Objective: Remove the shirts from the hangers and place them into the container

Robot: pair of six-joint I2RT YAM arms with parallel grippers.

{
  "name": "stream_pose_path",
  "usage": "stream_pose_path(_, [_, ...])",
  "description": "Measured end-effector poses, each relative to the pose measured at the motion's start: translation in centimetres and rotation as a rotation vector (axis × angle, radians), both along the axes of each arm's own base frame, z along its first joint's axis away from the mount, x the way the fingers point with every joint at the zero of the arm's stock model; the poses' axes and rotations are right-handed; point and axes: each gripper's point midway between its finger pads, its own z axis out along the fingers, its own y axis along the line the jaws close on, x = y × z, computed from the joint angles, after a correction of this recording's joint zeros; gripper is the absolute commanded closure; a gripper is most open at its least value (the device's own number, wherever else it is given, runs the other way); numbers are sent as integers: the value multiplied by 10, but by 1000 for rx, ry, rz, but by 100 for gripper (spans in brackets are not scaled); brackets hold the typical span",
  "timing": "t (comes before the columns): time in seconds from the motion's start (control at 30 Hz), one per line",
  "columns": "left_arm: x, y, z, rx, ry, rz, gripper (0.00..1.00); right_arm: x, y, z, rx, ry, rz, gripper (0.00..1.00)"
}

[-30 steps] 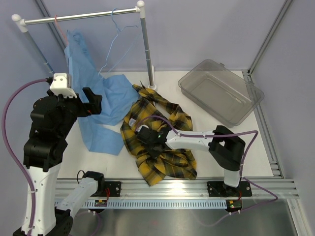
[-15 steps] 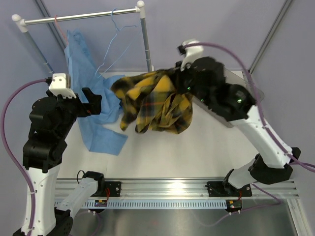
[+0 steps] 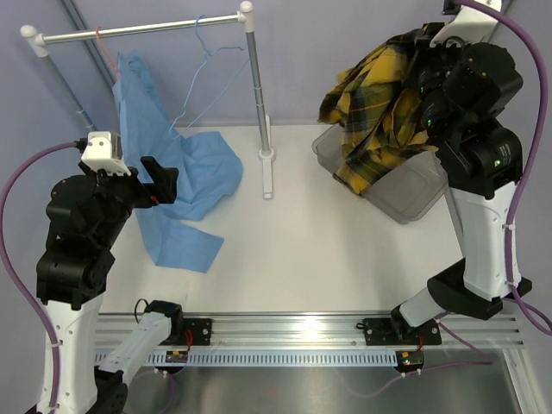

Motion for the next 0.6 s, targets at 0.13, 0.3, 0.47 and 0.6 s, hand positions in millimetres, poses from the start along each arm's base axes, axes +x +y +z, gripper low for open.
stream_pose_path(0.13, [-2, 0, 1, -2, -6, -2, 1, 5, -21, 18, -20, -59, -66, 100])
stream_pose_path(0.3, [-2, 0, 1, -2, -7, -3, 1, 21, -49, 32, -30, -119, -142, 100])
stream_pose_path(0.47, [-2, -2, 2, -6, -6, -11, 1, 47, -56, 32, -49, -141, -159, 100])
stream_pose_path(0.6, [-3, -3, 2, -13, -5, -16, 1, 60, -50, 41, -77, -194, -140, 100])
